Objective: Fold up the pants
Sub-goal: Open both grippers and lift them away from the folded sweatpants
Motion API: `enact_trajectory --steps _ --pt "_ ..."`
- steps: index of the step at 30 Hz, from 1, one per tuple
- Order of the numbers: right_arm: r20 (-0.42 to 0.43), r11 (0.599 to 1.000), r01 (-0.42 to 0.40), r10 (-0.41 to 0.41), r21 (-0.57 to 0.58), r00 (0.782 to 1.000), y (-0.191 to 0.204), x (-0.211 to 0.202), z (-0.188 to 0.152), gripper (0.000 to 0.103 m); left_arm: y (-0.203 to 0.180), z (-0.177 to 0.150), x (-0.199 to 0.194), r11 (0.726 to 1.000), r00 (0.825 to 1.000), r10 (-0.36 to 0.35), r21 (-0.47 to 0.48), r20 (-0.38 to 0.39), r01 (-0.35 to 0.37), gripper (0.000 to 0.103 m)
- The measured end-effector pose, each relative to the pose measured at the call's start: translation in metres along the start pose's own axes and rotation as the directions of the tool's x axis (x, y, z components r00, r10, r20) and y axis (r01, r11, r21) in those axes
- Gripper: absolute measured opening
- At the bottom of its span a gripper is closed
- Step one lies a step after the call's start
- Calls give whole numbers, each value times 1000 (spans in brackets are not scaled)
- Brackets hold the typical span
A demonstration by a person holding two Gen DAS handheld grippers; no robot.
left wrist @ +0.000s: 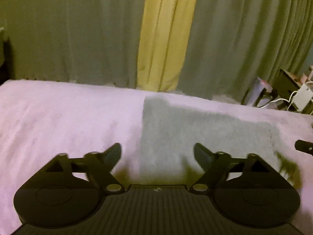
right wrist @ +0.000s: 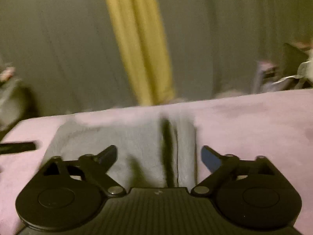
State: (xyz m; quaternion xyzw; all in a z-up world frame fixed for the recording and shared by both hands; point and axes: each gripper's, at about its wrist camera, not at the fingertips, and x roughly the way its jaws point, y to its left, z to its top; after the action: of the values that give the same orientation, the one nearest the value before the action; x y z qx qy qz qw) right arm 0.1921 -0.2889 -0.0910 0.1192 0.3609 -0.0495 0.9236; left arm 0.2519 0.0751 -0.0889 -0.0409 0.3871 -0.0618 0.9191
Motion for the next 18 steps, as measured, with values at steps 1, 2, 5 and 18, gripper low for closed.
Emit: enact_trajectory --steps 1,2,5,18 --pt "-19 999 -26 26 19 999 -2 -1 -4 98 1 -7 -5 1000 1000 -12 6 6 12 96" --pt "-40 999 -36 37 27 999 -2 -1 -10 98 -2 -18 -10 1000 1000 -9 24 7 8 96" --pt "-94 1000 -13 12 -3 996 7 7 -28 98 -8 -44 -19 992 999 41 117 -11 -40 96" --pt "-206 985 154 -167 -75 964 35 17 -52 99 -14 -97 -14 970 969 194 176 -155 -166 102"
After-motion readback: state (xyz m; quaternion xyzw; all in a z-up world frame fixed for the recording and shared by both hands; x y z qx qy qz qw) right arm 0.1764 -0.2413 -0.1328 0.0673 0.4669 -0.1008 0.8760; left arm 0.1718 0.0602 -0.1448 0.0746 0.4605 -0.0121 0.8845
